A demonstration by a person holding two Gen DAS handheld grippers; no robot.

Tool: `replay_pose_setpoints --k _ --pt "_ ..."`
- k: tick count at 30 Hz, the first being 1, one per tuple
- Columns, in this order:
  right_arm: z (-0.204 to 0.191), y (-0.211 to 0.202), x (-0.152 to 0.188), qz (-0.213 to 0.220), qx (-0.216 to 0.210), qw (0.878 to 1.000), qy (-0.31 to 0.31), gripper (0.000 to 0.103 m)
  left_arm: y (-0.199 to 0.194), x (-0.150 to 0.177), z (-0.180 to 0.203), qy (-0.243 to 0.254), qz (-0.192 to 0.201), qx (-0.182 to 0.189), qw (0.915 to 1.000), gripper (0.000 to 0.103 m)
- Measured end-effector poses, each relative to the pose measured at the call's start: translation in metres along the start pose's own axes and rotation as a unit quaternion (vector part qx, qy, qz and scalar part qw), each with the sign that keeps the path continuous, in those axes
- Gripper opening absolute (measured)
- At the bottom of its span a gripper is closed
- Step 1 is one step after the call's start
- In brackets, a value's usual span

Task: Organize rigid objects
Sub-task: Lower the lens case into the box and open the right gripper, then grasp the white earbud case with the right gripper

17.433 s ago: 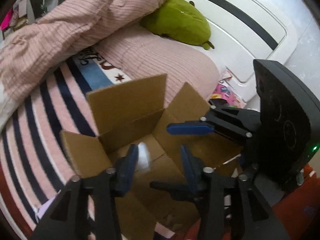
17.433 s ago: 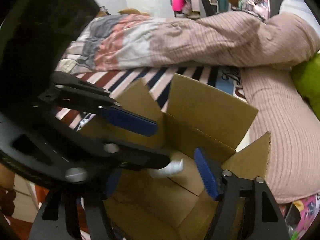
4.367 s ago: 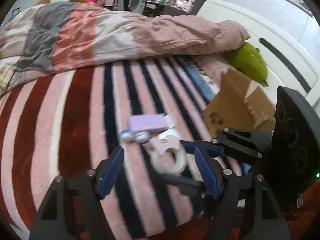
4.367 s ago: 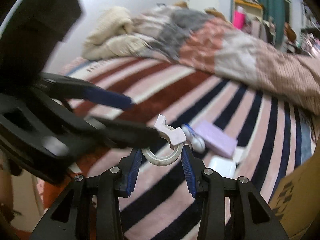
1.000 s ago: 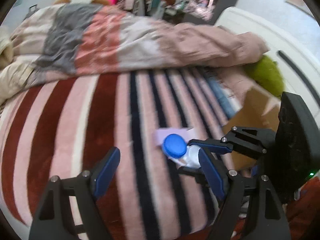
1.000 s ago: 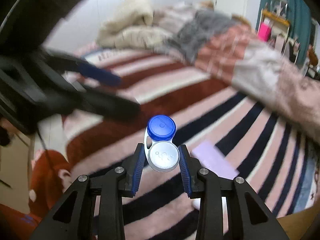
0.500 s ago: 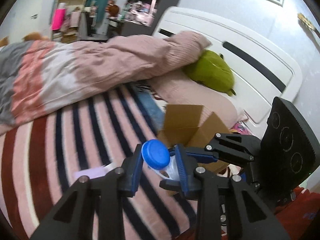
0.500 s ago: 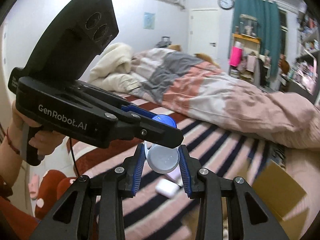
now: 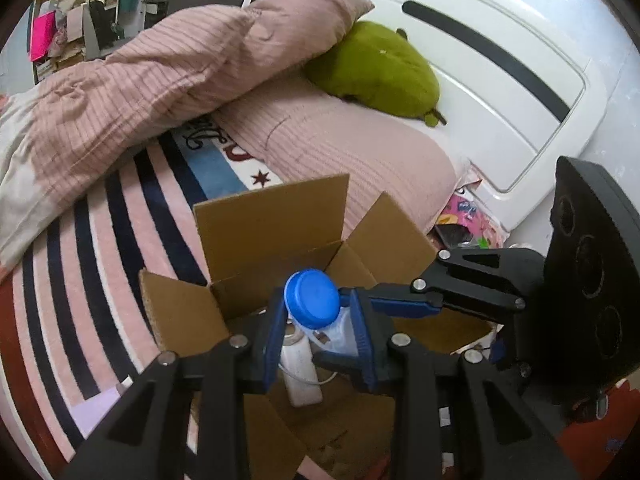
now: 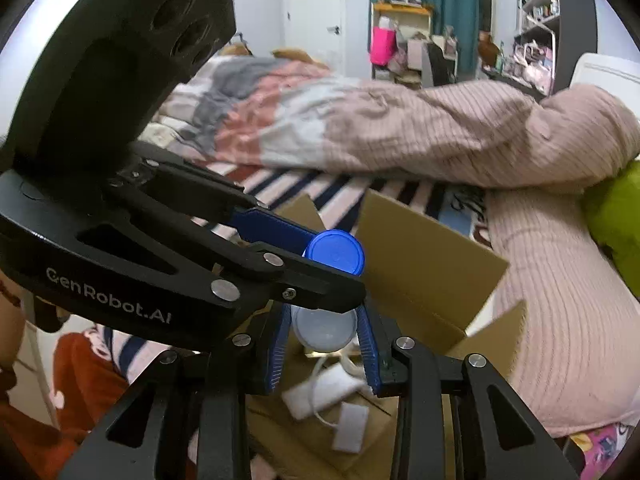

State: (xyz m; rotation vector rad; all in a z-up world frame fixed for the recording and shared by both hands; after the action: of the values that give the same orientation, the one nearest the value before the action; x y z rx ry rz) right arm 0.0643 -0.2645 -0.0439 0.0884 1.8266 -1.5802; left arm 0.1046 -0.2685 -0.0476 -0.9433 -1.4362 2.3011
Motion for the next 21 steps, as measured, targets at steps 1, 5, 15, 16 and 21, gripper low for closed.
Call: replay_pose_setpoints --k 1,5,15,16,21 --pt "0.002 0.0 0.002 -0.006 0.002 1.0 0.002 0.027 0.001 -0.001 -0.001 -0.003 -0.001 -0.01 0.9999 0.032" --pt "0.002 0.008 0.007 -0.032 0.022 0.999 -0.004 0.034 -0.005 0.005 -0.011 -0.013 0.004 -0.039 0.9991 0.053" --pt "-0.031 -0.009 -0.025 0.017 0.006 1.0 -0.019 0.086 -0.088 0.047 -0.06 -0.067 0.082 -0.103 0.9891 0.069" --pt "-0.042 -0.011 -0.031 0.024 -0.002 0.999 -0.028 0.086 -0.097 0.055 -0.069 -0.078 0.088 -0.112 0.9867 0.069" --pt "-0.102 -0.002 -0.063 0.038 -0.048 0.995 -0.075 0.086 -0.14 0.112 -0.122 -0.134 0.114 -0.175 0.9686 0.069"
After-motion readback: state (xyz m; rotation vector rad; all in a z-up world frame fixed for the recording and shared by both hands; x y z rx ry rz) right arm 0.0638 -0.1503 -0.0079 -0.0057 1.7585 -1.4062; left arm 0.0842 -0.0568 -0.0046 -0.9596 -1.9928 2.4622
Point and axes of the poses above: each gripper's, at about its wrist camera, not at the fingertips, and y roughly the way its jaws point, z to its right, x to its underside, the point moved 8 cm from there along y, roughly the way its jaws point, and after that the axes turned 13 degrees about -z, right-handed, at the moved point
